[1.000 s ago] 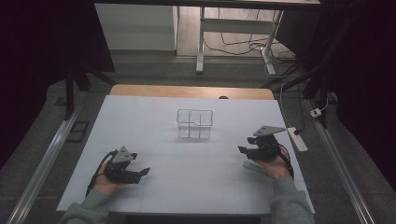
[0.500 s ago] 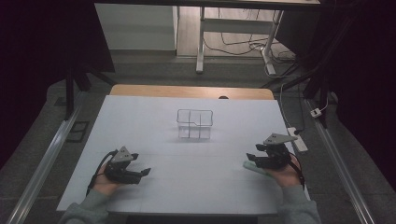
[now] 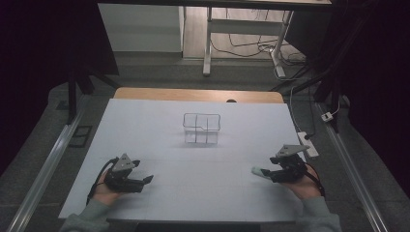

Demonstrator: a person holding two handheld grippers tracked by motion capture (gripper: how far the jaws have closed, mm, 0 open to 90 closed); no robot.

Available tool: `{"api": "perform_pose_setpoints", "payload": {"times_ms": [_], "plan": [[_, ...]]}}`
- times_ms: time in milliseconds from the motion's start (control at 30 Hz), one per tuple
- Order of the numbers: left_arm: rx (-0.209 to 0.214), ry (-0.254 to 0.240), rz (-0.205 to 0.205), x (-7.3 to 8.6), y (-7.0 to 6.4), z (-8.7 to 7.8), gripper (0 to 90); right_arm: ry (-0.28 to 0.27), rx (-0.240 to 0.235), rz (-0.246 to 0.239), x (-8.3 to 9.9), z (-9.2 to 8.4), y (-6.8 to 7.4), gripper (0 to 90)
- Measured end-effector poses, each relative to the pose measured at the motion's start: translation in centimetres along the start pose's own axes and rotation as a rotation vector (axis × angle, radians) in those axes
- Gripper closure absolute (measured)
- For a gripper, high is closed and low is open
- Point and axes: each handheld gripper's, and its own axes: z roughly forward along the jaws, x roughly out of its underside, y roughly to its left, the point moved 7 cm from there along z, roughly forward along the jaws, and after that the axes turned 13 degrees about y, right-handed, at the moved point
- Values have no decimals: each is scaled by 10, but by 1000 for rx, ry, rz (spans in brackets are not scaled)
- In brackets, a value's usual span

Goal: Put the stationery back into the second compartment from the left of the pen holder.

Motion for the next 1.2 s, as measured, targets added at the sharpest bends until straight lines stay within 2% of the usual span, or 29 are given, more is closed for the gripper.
{"api": "perform_pose_setpoints", "payload": {"times_ms": [267, 367, 500, 633, 700, 900, 1067, 1200], "plan": [[-9, 3, 4, 5, 0, -1, 208, 47, -7, -40, 8, -3, -12, 371], [-9, 3, 4, 6, 0, -1, 208, 63, -31, -63, 13, -3, -14, 365], [-12, 4, 14, 6, -1, 0, 208, 109, -50, -96, 20, 5, -15, 364], [-9, -3, 14, 5, 0, -1, 208, 170, -39, -138, 23, 13, -12, 370], [-8, -4, 12, 5, 1, 0, 209, 198, -25, -165, 24, 14, -10, 392], [-5, -9, 16, 3, 0, 0, 210, 263, -22, -200, 28, 21, -8, 488], [-8, -3, 16, 2, 0, 1, 211, 279, -53, -222, 28, 22, -7, 657], [-8, 0, 18, 2, -1, 3, 210, 296, -52, -264, 26, 23, -5, 672]]}}
